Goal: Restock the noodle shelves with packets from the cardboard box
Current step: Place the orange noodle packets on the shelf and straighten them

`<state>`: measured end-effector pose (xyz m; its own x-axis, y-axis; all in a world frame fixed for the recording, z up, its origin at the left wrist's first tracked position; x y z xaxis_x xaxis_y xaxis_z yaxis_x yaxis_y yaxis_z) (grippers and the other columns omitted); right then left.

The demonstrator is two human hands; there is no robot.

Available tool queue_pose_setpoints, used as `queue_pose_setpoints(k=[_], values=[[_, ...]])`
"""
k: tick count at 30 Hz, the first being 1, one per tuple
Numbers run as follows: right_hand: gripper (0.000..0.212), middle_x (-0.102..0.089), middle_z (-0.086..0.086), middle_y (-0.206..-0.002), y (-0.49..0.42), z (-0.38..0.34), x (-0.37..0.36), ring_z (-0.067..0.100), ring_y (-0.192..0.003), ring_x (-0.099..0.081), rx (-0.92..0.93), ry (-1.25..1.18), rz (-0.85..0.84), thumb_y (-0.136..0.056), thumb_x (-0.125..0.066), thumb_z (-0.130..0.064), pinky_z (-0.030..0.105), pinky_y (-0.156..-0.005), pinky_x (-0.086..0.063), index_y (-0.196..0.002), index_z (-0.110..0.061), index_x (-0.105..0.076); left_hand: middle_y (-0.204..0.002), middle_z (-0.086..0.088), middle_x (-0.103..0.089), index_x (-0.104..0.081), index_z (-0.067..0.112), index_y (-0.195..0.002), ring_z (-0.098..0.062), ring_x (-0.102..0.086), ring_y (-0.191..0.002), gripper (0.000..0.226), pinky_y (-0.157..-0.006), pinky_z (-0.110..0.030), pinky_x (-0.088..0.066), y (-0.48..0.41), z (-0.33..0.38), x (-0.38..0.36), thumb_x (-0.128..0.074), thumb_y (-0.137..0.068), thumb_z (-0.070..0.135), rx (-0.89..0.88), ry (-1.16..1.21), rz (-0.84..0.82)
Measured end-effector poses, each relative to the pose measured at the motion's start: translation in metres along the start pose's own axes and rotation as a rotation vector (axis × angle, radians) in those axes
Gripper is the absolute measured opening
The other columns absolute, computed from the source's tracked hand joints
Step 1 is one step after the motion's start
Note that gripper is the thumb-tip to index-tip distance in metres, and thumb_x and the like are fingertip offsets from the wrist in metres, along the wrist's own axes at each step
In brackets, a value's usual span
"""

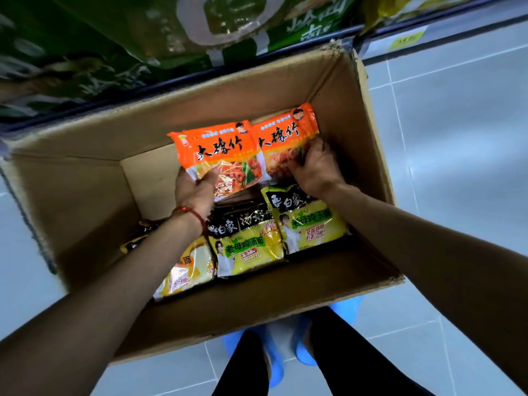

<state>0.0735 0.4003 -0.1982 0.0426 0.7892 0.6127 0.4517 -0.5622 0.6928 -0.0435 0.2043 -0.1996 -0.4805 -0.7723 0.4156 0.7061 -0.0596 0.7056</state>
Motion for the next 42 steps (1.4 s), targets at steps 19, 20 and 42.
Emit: queue_pose_setpoints(k=[19,20,42], values=[[0.049,-0.069,0.003,-0.116,-0.011,-0.012,-0.010,0.022,-0.110,-0.064,-0.101,-0.315,0.132,-0.079,-0.082,-0.021,0.030,-0.091,-0.050,-0.121,-0.018,-0.058,-0.118,-0.004,-0.068,-0.057,0.014,-0.126,-0.023,-0.064,-0.107,0.038,-0.092,-0.030,-0.046,-0.007,-0.003,0.030,-0.069,-0.091,0.022,-0.060,-0.078,0.134],[0.047,-0.070,0.004,-0.117,-0.004,-0.016,-0.005,0.022,-0.110,-0.064,-0.086,-0.309,0.139,-0.079,-0.082,-0.020,0.030,-0.092,-0.050,-0.120,-0.017,-0.060,-0.118,-0.003,-0.068,-0.057,0.014,-0.126,-0.022,-0.063,-0.107,0.038,-0.092,-0.029,-0.045,0.000,0.003,0.033,-0.069,-0.091,0.020,-0.063,-0.070,0.137],[0.032,-0.069,-0.001,-0.105,0.385,-0.066,0.228,0.013,-0.089,-0.067,0.098,-0.507,0.199,-0.088,-0.070,-0.008,0.023,-0.074,-0.055,-0.119,-0.011,-0.060,-0.114,-0.002,-0.071,-0.063,0.018,-0.123,-0.025,-0.065,-0.105,0.033,-0.094,-0.041,-0.052,0.363,0.146,0.193,-0.066,-0.092,0.030,-0.208,-0.160,0.044]])
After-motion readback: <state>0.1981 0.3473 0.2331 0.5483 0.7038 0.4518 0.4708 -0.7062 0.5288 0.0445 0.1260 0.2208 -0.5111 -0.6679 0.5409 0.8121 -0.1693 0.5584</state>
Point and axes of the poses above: each hand's wrist, its own y-axis away from the middle knuckle, its own x-axis out of the back of the hand, z = x × y, the point moved 2 cm from there along -y, towards the middle knuckle
